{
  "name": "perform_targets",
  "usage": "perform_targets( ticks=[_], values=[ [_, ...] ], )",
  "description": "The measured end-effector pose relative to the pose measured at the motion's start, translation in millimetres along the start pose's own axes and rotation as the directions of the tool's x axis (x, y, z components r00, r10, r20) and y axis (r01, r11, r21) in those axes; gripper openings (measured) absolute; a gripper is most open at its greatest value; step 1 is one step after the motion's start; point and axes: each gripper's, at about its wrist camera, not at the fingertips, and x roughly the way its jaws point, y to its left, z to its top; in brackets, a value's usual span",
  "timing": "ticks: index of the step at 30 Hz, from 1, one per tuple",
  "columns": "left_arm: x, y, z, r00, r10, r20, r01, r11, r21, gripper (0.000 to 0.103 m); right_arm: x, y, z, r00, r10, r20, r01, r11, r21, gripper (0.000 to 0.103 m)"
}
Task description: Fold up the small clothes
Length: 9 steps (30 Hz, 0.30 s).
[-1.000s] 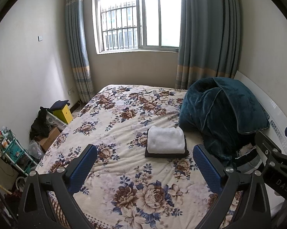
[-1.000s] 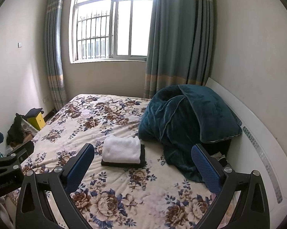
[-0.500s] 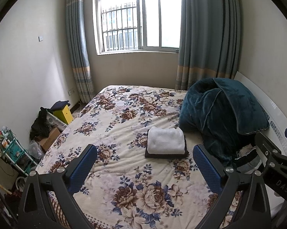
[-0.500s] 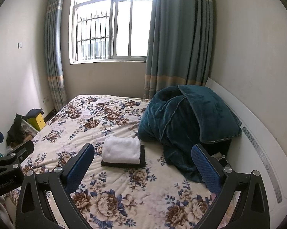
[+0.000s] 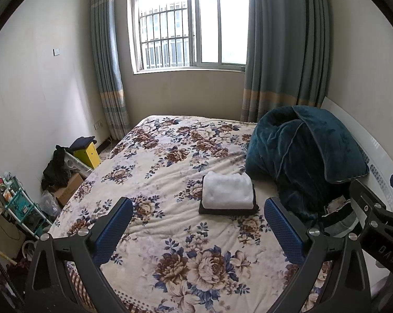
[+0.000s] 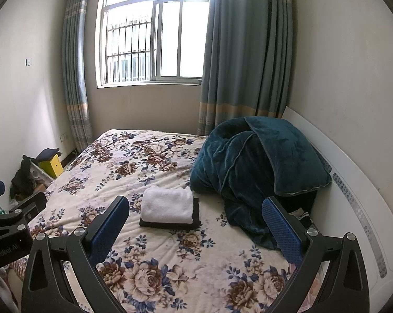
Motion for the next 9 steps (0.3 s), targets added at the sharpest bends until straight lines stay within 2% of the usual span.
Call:
perform_targets(
  ticks=[9],
  values=[
    [-0.5,2.6,-0.4,1.0,-0.005,0.01,0.005,1.0,0.003,0.103,0.0,-0.1,-0.9,1.0,0.0,0.0,0.0,1.0,-0.002,0.103]
  ],
)
